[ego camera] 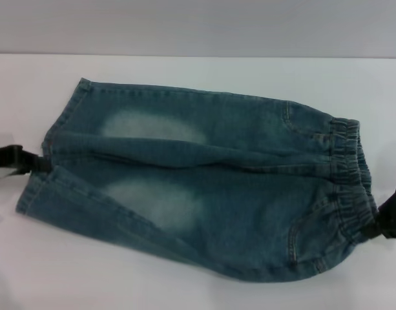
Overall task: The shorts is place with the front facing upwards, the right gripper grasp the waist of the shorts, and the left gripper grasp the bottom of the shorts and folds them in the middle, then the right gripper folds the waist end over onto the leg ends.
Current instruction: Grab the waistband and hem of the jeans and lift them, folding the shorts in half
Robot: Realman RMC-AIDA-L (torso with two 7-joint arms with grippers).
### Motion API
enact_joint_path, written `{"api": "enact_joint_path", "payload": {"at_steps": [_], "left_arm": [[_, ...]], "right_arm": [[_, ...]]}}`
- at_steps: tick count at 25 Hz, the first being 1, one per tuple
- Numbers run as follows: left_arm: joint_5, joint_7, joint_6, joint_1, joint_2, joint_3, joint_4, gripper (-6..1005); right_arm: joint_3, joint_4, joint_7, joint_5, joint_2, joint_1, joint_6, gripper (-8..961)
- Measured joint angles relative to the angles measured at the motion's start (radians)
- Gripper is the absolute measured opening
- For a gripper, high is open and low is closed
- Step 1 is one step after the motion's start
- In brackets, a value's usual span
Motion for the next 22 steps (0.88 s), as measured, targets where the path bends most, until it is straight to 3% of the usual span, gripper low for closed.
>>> {"api": "enact_joint_path", "payload": {"at_steps": [4,10,17,22], "left_arm": [[-0.039,-0.007,-0.007,0.006,0.007,-0.018,0.005,85],[-0.083,-0.004,-0.02,0.003,0.006,-0.089,0.017,88],[-0.194,0.005,-0.073,-0.012,-0.013,-0.094,0.031,91],[-0.246,0.034,-0.124,-0.04,-0.04,-0.093,0.043,93]], "right_arm": [[0.069,-0.005,-0.001,0.139,-0.015,-0.06,-0.012,-1],[0.19,0.014,-0.041,0.339,-0.014,-0.165,-0.003,0],[0.297,0.111,-0.106,0.503,-0.01,-0.239,0.092,0],[0.359,0.185,-0.162,0.537,0.002,-0.25,0.187,0]]}}
